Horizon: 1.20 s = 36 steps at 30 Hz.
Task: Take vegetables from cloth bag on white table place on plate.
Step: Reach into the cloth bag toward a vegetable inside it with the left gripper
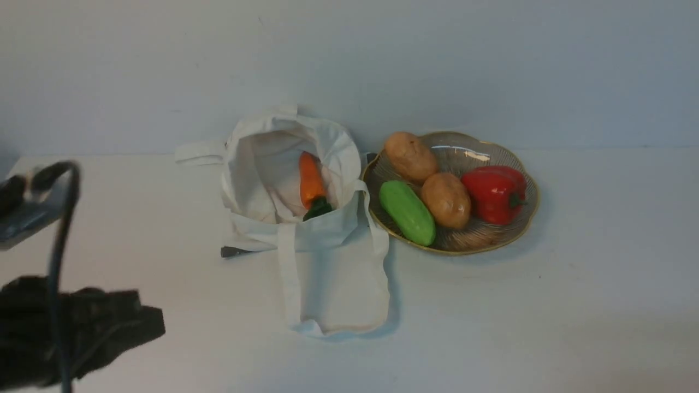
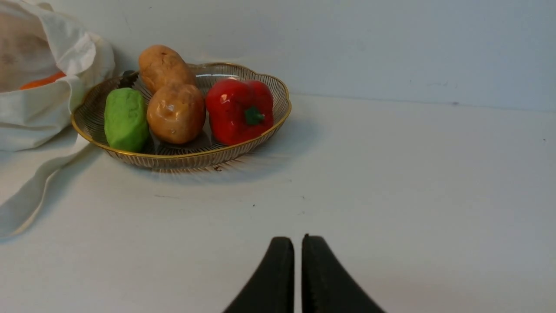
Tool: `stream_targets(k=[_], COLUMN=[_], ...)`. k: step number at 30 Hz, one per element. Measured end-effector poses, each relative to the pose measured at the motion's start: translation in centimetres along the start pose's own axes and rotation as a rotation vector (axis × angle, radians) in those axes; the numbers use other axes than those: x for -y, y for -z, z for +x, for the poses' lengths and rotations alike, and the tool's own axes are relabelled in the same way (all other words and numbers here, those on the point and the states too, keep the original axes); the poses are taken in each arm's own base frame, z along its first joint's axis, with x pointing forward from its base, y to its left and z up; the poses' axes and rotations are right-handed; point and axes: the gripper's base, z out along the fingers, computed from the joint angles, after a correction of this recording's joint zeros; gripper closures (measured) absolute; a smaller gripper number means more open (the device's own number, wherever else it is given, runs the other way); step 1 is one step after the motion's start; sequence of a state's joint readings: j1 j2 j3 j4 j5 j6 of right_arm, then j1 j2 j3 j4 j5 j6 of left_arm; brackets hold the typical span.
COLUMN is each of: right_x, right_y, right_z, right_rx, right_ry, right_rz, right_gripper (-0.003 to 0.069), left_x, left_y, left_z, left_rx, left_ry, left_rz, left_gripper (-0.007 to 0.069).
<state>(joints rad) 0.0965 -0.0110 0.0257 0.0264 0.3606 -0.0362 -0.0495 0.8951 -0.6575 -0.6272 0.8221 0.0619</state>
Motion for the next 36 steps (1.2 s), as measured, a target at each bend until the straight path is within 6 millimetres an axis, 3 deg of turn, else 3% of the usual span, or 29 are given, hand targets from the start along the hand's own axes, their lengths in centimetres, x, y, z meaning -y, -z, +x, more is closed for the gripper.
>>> stream_targets(k=[4,7,14,15,19,20,23,24,25,29,36], right_x=[0.0,0.0,0.0,0.0,0.0,0.0,0.0,0.0,0.0,0.0,0.0], right_y=[0.0,0.0,0.0,0.0,0.0,0.0,0.0,0.0,0.0,0.0,0.0], right_z=[0.0,0.0,0.0,0.0,0.0,0.0,0.0,0.0,0.0,0.0,0.0], right_rx=[0.000,0.000,0.000,0.000,0.000,0.000,0.000,0.000,0.000,0.000,0.000], right_ry=[0.000,0.000,0.000,0.000,0.000,0.000,0.000,0.000,0.000,0.000,0.000], right_rz=[0.000,0.000,0.000,0.000,0.000,0.000,0.000,0.000,0.000,0.000,0.000], right_gripper=[0.0637,0.0637,0.0637,0.0637,0.0637,0.0637,0.0637,0.0637,0.0637,0.0637,0.0637], left_x=[0.8,1.9,4.4,5.1,5.6,5.5,4.8,4.8,4.1,3.4,2.4], left_y=[-3.2,-5.5,-11.5,-13.6,-17.2,-19.2,-22.7,-22.7,-24.6,-27.4,-30.3], left_z=[-5.4,-8.3,-12.7,-13.8,-15.4,-16.3,-17.7,-17.8,-18.2,-19.2,-19.5], left_rx=[-0.108,-0.144,-0.210,-0.227,-0.246,-0.253,-0.270,-0.270,-0.289,-0.308,-0.297], left_ry=[-0.075,-0.114,-0.174,-0.192,-0.220,-0.227,-0.212,-0.216,-0.204,-0.175,-0.165], left_rz=[-0.046,-0.037,-0.005,0.003,-0.001,-0.013,-0.051,-0.054,-0.089,-0.122,-0.128], left_gripper=[0.0538,0.0470,0.0306,0.0260,0.0212,0.0200,0.0197,0.0197,0.0197,0.0197,0.0196])
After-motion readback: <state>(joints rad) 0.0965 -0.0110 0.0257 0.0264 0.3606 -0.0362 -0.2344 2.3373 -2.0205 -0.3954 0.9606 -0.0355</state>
